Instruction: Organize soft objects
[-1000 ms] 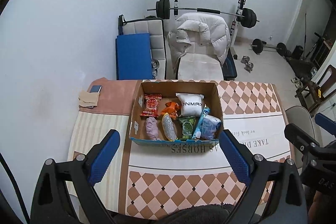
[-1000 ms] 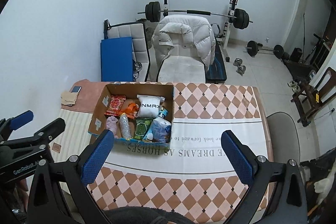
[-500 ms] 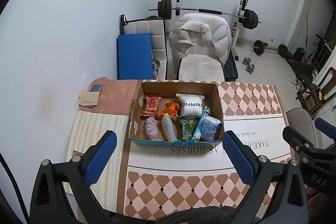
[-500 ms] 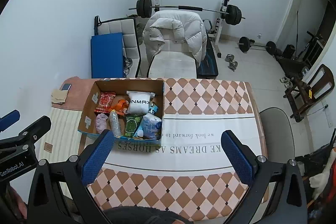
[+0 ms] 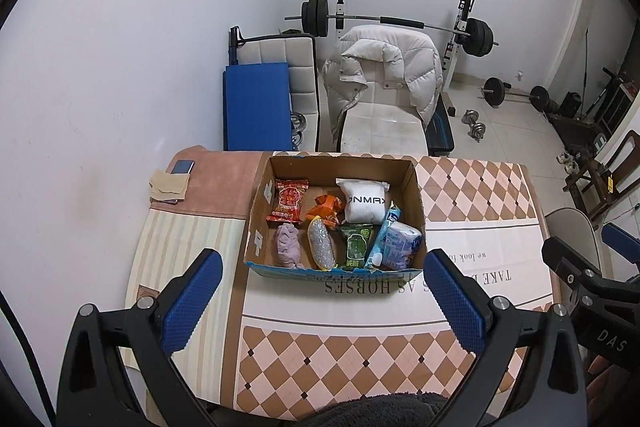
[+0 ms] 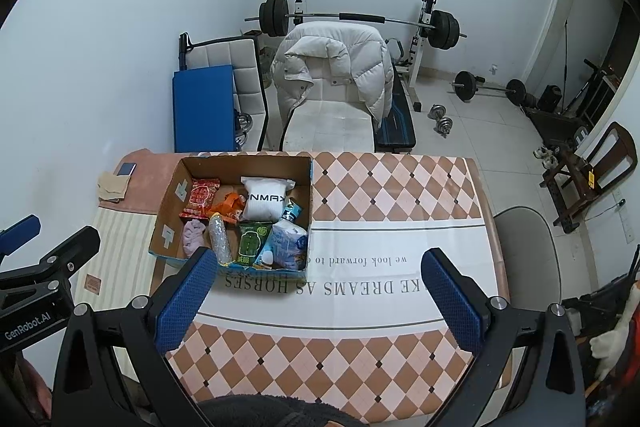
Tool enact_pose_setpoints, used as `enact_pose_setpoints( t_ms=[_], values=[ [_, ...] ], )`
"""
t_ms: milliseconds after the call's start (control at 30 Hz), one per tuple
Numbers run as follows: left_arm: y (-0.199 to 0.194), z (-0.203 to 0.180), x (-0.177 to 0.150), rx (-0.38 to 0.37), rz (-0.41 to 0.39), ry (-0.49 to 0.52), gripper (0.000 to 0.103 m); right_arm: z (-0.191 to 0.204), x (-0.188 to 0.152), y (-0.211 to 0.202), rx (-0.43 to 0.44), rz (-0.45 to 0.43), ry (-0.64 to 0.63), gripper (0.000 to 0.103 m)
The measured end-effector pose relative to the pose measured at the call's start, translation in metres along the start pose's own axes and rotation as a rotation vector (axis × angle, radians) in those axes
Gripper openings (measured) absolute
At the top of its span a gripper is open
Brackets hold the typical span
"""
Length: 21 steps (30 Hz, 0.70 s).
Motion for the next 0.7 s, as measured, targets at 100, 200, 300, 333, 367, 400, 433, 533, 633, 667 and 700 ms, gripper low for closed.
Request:
enact_pose_setpoints(
  t_ms=[100,200,300,333,367,400,433,533,633,667,700],
  values=[
    [0.000,0.000,0.000,0.000,0.000,-0.002,0.103,0.000,0.000,0.000,-0.002,-0.002,-0.005,0.103],
    [0.000,0.000,0.000,0.001,0.001,-0.001,0.103,0.000,0.000,0.000,-0.002,0.001,-0.002,0.103],
    [0.000,0.000,0.000,0.000,0.000,0.000,0.103,0.000,0.000,0.000,-0.003,-0.002,-0.002,0.103],
    [0.000,0.000,0.000,0.000,0.000,0.000,0.103,-0.001,0.000,0.000,-0.004,-0.003,-0.001,0.103],
    [0.000,0.000,0.000,-0.001,0.000,-0.001,0.103,-0.001,0.003,-0.002,-0.003,-0.004,-0.002,0.103],
    [0.000,0.000,0.000,-0.002,0.001,-0.002,0.103,-0.001,0.005,-0.002,-0.003,-0.005,-0.001,0.103],
    [0.000,0.000,0.000,0.000,0.002,0.001,0.103,-0.001,0.009,-0.003,-0.002,-0.007,-0.003,0.103],
    [0.000,0.001,-0.001,0.008,0.000,-0.003,0.103,-0.001,0.012,-0.003,-0.002,-0.008,-0.004,0.103],
    [0.000,0.001,-0.001,0.010,0.000,-0.006,0.103,-0.002,0.012,-0.004,-0.001,-0.006,-0.003,0.103],
    [0.000,0.001,-0.001,0.009,0.000,-0.004,0.103,-0.002,0.012,-0.004,-0.002,-0.007,-0.005,0.103],
    [0.000,0.001,-0.001,0.009,0.001,-0.004,0.103,-0.002,0.013,-0.004,-0.002,-0.006,-0.003,0.103]
  ],
)
Point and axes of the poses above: each gripper's, at about its wrist camera, not at the fingertips, and y roughly the way its jaws point, z to its left, x to its top, the point moved 3 cm from there along y, roughly the way its jaws point, and after that the axes turned 5 degrees about y, right-handed, at the moved point
